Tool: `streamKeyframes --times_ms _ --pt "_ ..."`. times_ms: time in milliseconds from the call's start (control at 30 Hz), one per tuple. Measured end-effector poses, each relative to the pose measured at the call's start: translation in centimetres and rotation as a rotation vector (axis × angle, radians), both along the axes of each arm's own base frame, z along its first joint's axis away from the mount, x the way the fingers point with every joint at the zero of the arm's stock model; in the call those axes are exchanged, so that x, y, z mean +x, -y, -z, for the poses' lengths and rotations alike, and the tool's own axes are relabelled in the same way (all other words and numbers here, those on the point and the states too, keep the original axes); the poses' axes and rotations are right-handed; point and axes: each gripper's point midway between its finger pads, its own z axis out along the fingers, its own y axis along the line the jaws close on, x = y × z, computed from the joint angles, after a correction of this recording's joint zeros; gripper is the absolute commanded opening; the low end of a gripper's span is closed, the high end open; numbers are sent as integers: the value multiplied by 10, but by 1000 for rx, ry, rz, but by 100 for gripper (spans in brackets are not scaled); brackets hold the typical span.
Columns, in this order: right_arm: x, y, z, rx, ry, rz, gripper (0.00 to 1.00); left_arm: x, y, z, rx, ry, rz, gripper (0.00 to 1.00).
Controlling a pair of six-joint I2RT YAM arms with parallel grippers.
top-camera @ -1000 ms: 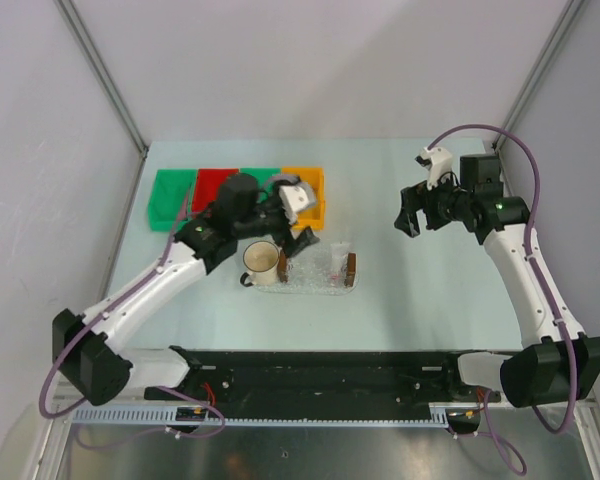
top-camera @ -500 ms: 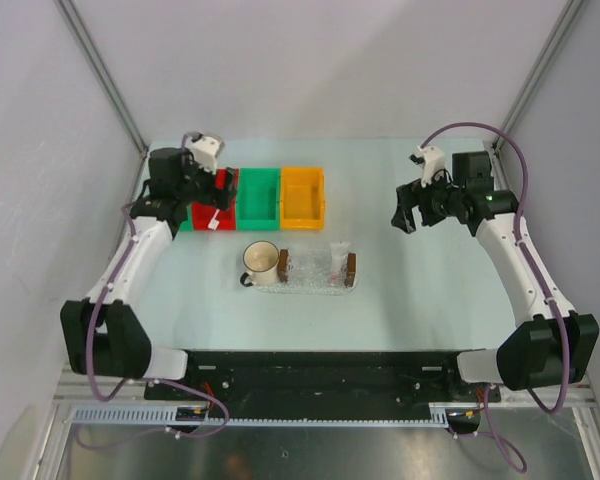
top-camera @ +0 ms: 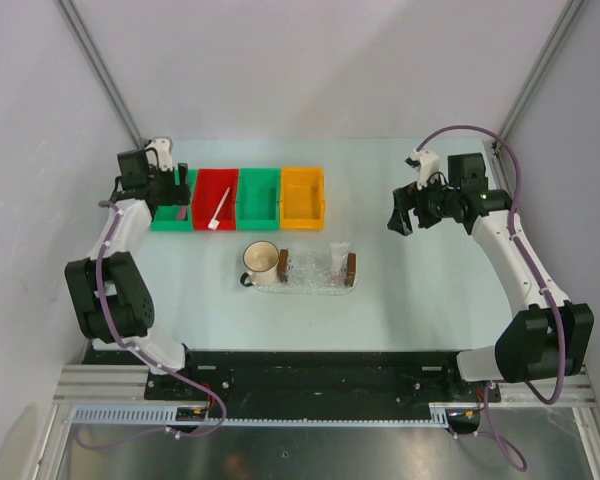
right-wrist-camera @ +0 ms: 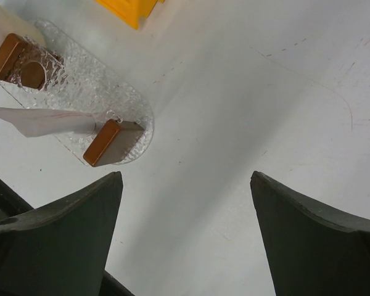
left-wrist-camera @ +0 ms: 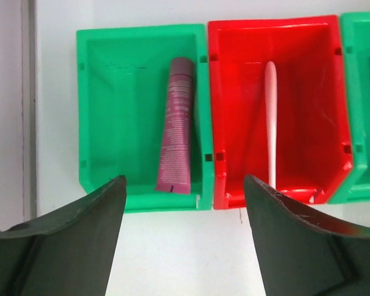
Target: Prepare toiletry sets of a toothbrush and toothpaste on the tray
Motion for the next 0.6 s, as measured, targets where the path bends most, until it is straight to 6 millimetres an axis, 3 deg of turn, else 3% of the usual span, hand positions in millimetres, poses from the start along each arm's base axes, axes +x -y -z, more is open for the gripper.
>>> streamKeyframes --times_ms 333,600 --pt "1 -1 1 -1 8 -9 90 26 -25 28 -17 -54 -91 58" --pt "-1 -1 5 -2 -2 -9 90 37 -31 47 -14 -88 -100 58"
